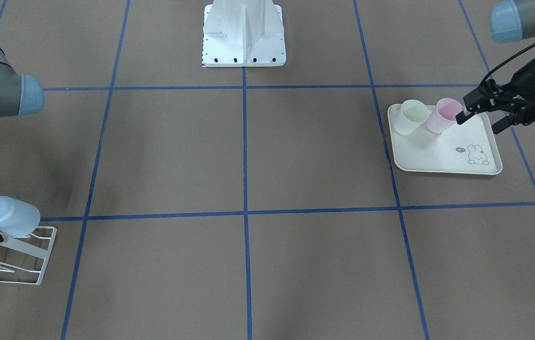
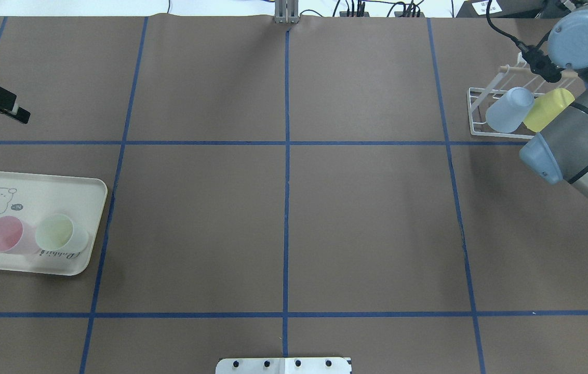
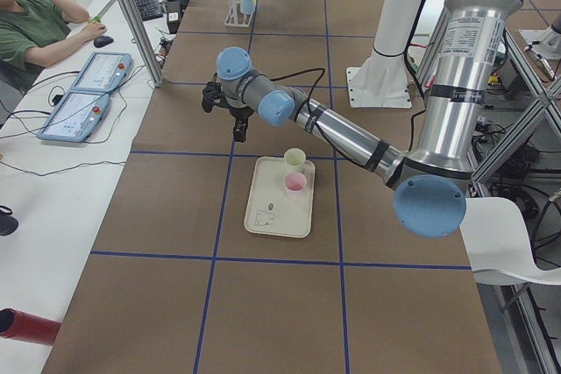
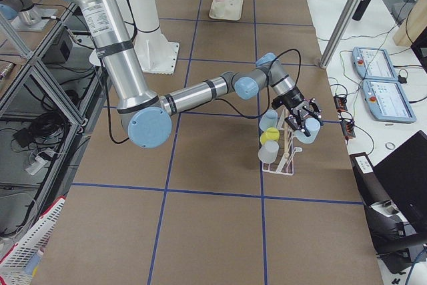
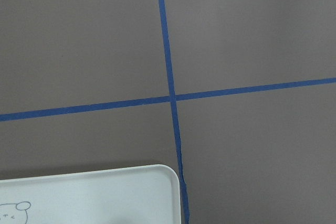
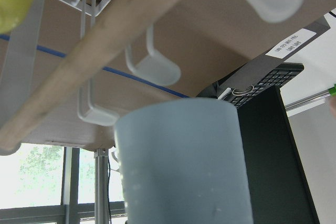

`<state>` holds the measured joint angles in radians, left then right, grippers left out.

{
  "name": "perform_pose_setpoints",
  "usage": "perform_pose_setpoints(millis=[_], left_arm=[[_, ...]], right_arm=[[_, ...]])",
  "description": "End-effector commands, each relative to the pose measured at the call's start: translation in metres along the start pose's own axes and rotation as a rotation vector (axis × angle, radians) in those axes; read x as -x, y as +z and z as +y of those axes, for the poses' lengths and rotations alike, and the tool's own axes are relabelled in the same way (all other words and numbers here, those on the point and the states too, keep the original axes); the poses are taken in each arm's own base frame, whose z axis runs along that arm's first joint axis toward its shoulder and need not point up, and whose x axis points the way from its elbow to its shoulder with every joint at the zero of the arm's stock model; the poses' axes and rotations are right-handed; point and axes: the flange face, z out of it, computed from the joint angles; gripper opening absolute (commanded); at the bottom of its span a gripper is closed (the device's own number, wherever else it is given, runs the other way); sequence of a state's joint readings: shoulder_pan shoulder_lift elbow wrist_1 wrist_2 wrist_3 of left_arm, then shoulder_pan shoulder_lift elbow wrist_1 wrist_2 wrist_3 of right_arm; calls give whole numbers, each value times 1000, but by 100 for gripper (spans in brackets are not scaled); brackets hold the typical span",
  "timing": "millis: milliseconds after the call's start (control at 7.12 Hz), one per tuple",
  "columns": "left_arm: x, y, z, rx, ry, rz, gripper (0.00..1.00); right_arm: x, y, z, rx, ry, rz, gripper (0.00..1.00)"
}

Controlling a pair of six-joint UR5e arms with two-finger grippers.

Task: Transfer IKEA cup to right arm and place on rack

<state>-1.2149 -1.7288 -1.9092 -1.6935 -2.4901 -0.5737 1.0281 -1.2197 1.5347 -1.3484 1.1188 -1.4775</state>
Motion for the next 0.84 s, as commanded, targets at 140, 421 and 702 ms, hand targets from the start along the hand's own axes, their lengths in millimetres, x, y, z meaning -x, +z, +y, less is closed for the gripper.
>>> perform_pose_setpoints(millis=[140, 421, 702], left_arm=[[1, 1, 0, 1, 1, -1, 100], [1, 1, 0, 2, 0, 0, 100], [1, 1, 0, 2, 0, 0, 100]], right_arm=[[2, -2, -13, 21, -10, 5, 33], [6, -1, -16, 23, -15, 1, 33], [6, -1, -17, 22, -17, 1, 33]])
